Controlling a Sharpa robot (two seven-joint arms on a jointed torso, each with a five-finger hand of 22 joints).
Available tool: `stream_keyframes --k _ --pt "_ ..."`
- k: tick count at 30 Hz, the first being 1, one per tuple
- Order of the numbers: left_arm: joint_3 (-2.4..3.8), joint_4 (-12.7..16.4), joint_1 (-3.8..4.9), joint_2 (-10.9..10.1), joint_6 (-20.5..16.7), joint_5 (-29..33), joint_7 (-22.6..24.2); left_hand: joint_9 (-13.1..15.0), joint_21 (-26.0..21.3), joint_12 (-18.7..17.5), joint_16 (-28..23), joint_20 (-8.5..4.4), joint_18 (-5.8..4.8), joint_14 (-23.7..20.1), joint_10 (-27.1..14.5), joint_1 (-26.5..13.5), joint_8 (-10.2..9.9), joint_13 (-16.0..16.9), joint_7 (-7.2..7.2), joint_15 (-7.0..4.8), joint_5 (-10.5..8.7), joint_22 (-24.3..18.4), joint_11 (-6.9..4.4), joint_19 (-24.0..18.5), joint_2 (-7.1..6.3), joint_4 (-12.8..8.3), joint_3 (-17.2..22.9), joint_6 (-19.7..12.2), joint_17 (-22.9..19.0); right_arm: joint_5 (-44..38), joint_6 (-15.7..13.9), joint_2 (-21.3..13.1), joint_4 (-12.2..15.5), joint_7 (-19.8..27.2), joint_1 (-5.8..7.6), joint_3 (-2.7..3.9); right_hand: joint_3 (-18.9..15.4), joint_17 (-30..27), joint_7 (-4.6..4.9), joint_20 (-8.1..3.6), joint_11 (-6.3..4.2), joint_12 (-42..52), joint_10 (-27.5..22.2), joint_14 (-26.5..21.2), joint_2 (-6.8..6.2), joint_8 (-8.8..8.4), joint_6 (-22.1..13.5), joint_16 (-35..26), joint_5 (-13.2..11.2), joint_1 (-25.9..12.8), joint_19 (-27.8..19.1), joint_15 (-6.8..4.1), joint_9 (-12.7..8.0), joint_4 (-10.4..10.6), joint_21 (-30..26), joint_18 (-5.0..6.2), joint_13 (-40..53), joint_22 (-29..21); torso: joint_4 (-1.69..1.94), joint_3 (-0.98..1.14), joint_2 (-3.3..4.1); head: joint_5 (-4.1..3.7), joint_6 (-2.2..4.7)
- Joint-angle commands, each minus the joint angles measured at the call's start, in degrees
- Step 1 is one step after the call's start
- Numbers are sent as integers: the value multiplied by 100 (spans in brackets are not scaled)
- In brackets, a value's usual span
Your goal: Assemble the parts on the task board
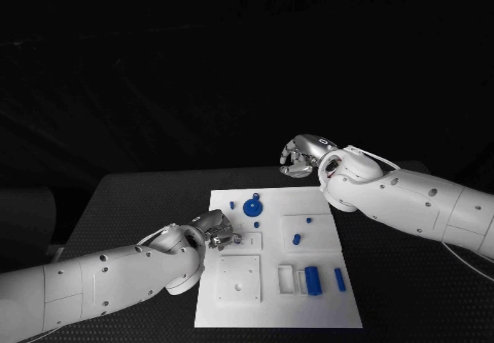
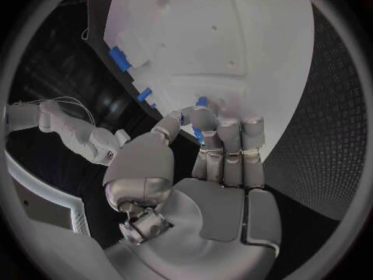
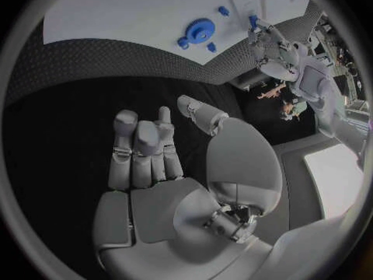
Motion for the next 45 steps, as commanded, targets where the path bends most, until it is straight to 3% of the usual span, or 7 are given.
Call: stream_keyframes --k 1,19,29,45 --pt "10 26 -17 9 -104 48 91 238 28 40 27 -584 67 148 -207 -2 14 11 -600 -363 -9 124 -199 39 28 2 43 660 -8 -10 37 8 4 34 2 3 7 -3 63 -9 11 -18 7 -29 -1 -24 25 -37 37 39 27 5 9 8 -22 117 -8 24 -1 -1 4 -6 -1" --pt "16 -85 -27 108 -6 132 72 268 70 109 86 -598 72 144 -219 -22 13 45 -609 -378 -115 117 -208 41 4 10 49 692 -39 -9 64 19 -1 23 2 4 3 -2 63 -8 11 -16 6 -28 2 -27 26 -38 77 26 27 5 10 16 -25 117 -12 27 1 -2 2 -35 -13" --pt "22 -104 -43 169 25 154 86 291 93 148 130 -608 72 124 -249 -25 -11 54 -609 -383 -328 105 -209 35 11 28 81 696 -92 -8 71 19 9 23 2 4 2 -2 63 -8 11 -14 6 -28 4 -28 27 -38 100 21 28 5 11 20 -26 117 -14 28 3 -3 0 -43 8" --pt "23 -155 -58 194 9 177 92 297 97 154 139 -610 71 119 -252 -23 -17 53 -609 -383 -369 103 -209 33 11 30 89 696 -106 -5 89 14 15 17 2 4 1 -1 63 -8 11 -13 6 -28 6 -29 29 -39 120 16 29 4 12 24 -27 117 -16 29 5 -6 5 -55 15"
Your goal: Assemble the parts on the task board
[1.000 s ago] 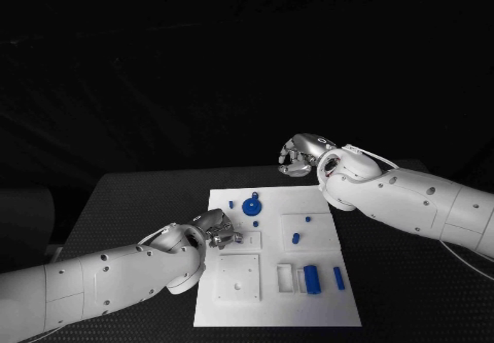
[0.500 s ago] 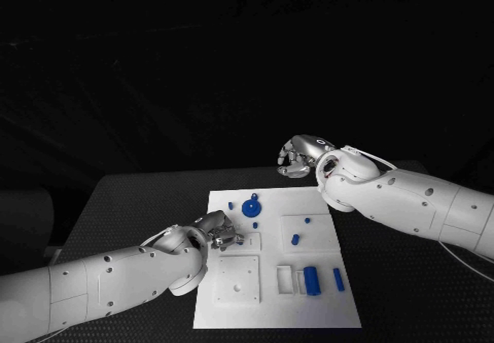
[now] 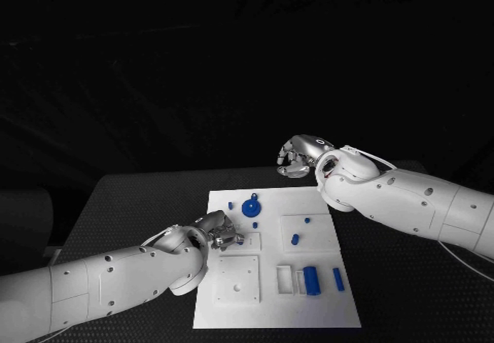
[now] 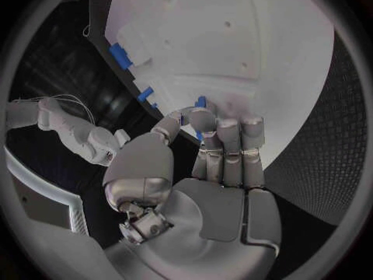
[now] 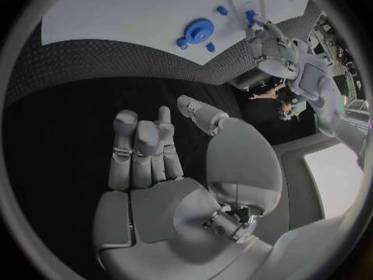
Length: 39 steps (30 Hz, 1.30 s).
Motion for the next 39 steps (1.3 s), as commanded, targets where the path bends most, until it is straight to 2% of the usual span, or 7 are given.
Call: stream_keyframes --k 1,14,15,17,23,32,39 --pt "0 -9 -12 15 15 31 53 164 30 37 34 -611 105 105 -253 15 3 3 -586 -361 -41 106 -208 33 46 3 48 631 -8 -14 68 1 10 20 2 3 1 -2 50 -8 10 -13 5 -29 6 -29 21 -19 34 16 29 4 7 24 -27 118 -7 32 1 -4 2 -2 13" --pt "0 -36 -12 43 184 -2 36 178 38 49 54 -615 104 91 -258 34 -11 -4 -584 -359 -140 102 -203 28 -23 8 59 634 -46 -4 110 -1 38 16 2 3 -1 -2 50 -8 10 -12 4 -29 7 -30 21 -19 43 11 29 3 8 27 -28 118 -8 33 2 -2 3 2 -10" --pt "0 -43 -17 49 193 -2 36 183 39 53 60 -617 104 89 -258 39 -12 -4 -585 -359 -174 101 -204 28 -43 11 57 639 -53 -4 113 0 40 15 1 3 -1 -2 50 -8 10 -12 4 -29 7 -30 21 -19 44 10 29 4 8 27 -28 118 -8 33 3 -1 4 3 -10" --pt "-1 -54 -30 54 203 -2 36 195 39 64 77 -622 106 80 -261 65 -17 -5 -586 -359 -488 96 -204 24 -91 10 51 642 -76 -4 114 -1 42 16 1 3 -1 -2 50 -8 11 -11 4 -29 8 -30 21 -19 46 9 30 3 8 28 -28 118 -9 33 2 -2 4 0 -12" --pt "-1 -48 -43 52 251 6 53 215 42 84 107 -625 104 74 -260 106 -18 -5 -591 -363 -649 92 -209 24 -208 14 56 666 -108 -4 117 -9 39 14 1 3 -3 -1 50 -7 11 -11 4 -29 9 -31 21 -20 56 2 29 4 8 33 -29 118 -10 34 3 -4 -1 -1 -29" --pt "-1 -1 -44 49 452 44 112 252 72 185 215 -625 95 99 -220 109 23 41 -619 -374 -670 102 -233 37 -249 47 49 764 -112 -4 136 -6 37 8 1 3 -6 -1 50 -7 11 -10 2 -30 9 -32 22 -21 77 -6 29 4 9 37 -31 118 -12 35 1 0 -1 -3 -39" --pt "-1 2 -44 52 545 50 118 287 136 349 375 -632 94 112 -215 19 75 124 -651 -396 -601 114 -266 49 -148 121 44 842 -103 -4 140 -8 34 6 1 3 -4 -1 50 -7 10 -6 0 -30 12 -37 22 -23 164 -9 28 4 11 35 -36 118 -18 39 -1 2 -2 5 -39"
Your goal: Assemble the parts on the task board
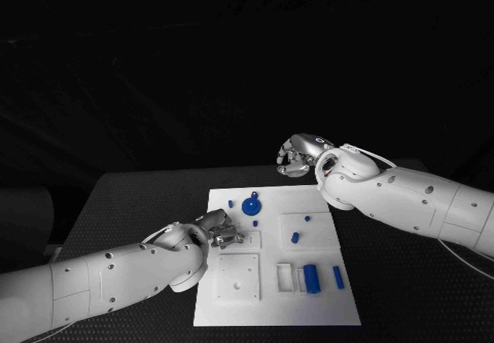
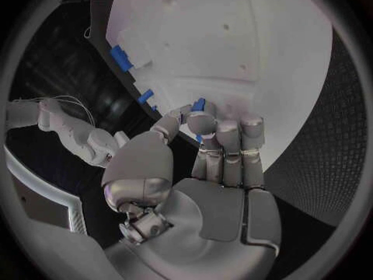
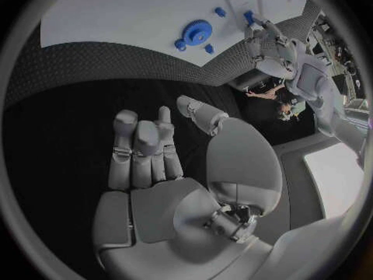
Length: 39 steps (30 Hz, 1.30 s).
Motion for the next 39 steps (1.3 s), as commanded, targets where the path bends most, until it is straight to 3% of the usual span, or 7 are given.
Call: stream_keyframes --k 1,12,27,39 --pt "-25 49 -37 33 353 50 87 3 33 50 47 -633 108 83 -217 -60 36 18 -601 -366 41 112 -266 48 60 42 6 751 4 -13 64 -2 5 12 1 3 -3 -1 61 -7 10 -5 -1 -31 12 -38 11 -23 48 -10 28 3 6 35 -37 118 -8 41 -1 2 -1 7 0" --pt "-24 46 -38 45 399 101 80 28 86 165 149 -640 113 91 -231 -138 77 68 -624 -384 35 116 -289 53 188 110 60 785 -10 -13 76 2 -5 12 0 3 0 0 60 -8 10 0 -2 -30 20 -41 14 -25 155 -15 30 3 10 35 -41 118 -15 46 -4 4 -2 7 0" --pt "-19 1 -38 101 385 113 58 42 125 223 194 -647 123 70 -270 -230 92 78 -627 -396 -92 112 -292 42 250 172 88 767 -53 -13 93 23 -16 14 0 3 6 2 60 -8 10 9 -5 -29 25 -47 18 -27 331 -15 33 3 16 22 -47 118 -25 55 -2 5 0 13 29" --pt "-11 -21 -37 114 606 140 11 48 138 236 211 -649 128 62 -283 -221 97 72 -627 -400 -117 111 -293 32 348 168 127 755 -74 -13 113 18 -18 11 0 3 9 3 60 -7 10 12 -6 -29 27 -50 19 -28 414 -16 33 3 19 17 -50 118 -30 58 -4 2 0 4 23"
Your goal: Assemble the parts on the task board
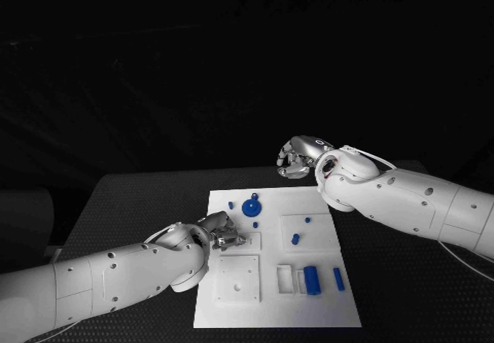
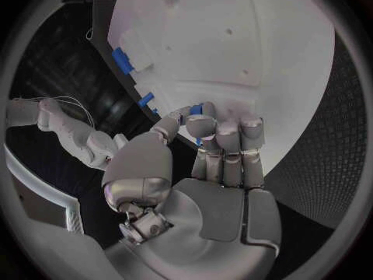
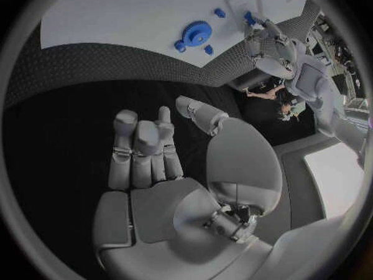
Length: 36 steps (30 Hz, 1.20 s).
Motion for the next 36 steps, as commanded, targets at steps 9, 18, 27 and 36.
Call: stream_keyframes --k 9,18,27,36 --pt "-26 39 -44 55 450 284 31 6 33 54 53 -642 59 42 -289 -30 9 -1 -597 -386 -18 114 -289 15 128 -6 13 684 -27 -16 75 9 -10 17 0 4 8 3 67 -6 10 14 -8 -29 30 -27 11 -28 71 -19 34 3 10 14 -30 118 -10 60 6 -4 2 -5 -24" --pt "-12 28 -44 69 463 345 48 19 62 101 114 -634 59 1 -318 -445 24 -16 -595 -381 46 112 -287 -44 411 98 -39 669 -85 -20 97 10 -13 16 0 4 17 4 67 -6 10 19 -9 -29 38 -30 13 -30 176 -13 35 3 14 1 -34 118 -16 64 6 -7 2 -12 -26" --pt "7 13 -44 74 452 345 31 24 79 120 141 -636 65 -8 -325 -599 31 -26 -597 -385 59 108 -288 -53 488 102 -27 668 -112 -74 114 22 -23 18 -2 4 24 4 67 -5 10 23 -9 -28 46 -32 15 -30 255 -10 36 4 17 -9 -36 118 -20 67 3 -4 2 -21 -24" --pt "12 6 -43 54 454 307 -4 26 94 132 156 -650 85 -15 -330 -587 34 -36 -603 -396 44 105 -295 -49 431 19 36 661 -137 -75 128 7 -13 18 -2 4 27 4 67 -5 10 24 -10 -28 46 -32 16 -31 276 -10 35 4 18 -12 -37 118 -22 68 5 -1 0 -26 -23"
